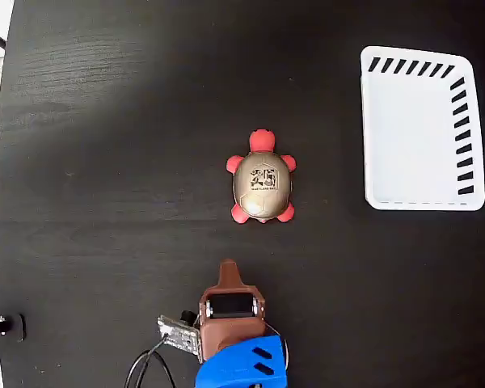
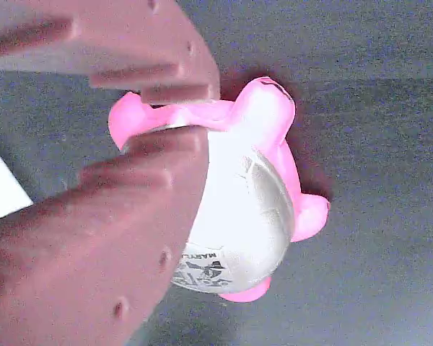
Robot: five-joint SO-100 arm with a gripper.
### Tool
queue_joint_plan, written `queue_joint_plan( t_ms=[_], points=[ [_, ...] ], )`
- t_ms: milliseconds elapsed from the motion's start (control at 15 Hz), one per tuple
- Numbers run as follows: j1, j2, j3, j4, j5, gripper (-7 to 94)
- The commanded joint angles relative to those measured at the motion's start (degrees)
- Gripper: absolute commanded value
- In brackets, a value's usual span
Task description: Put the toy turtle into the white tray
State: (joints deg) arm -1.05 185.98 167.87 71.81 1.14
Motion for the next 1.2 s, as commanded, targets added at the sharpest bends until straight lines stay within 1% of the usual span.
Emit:
queue_joint_plan(
  t_ms=[0,800,933,1000,1133],
  points=[
    [-0.6,0.4,-0.6,1.1,0.7,0],
    [-0.7,0.4,-0.6,1.1,0.6,0],
    [2.0,0.3,-0.6,1.0,3.5,0],
    [0.7,-1.4,-0.6,-1.1,8.6,0],
    [0.4,-9.5,-4.5,-4.8,14.2,0]
  ],
)
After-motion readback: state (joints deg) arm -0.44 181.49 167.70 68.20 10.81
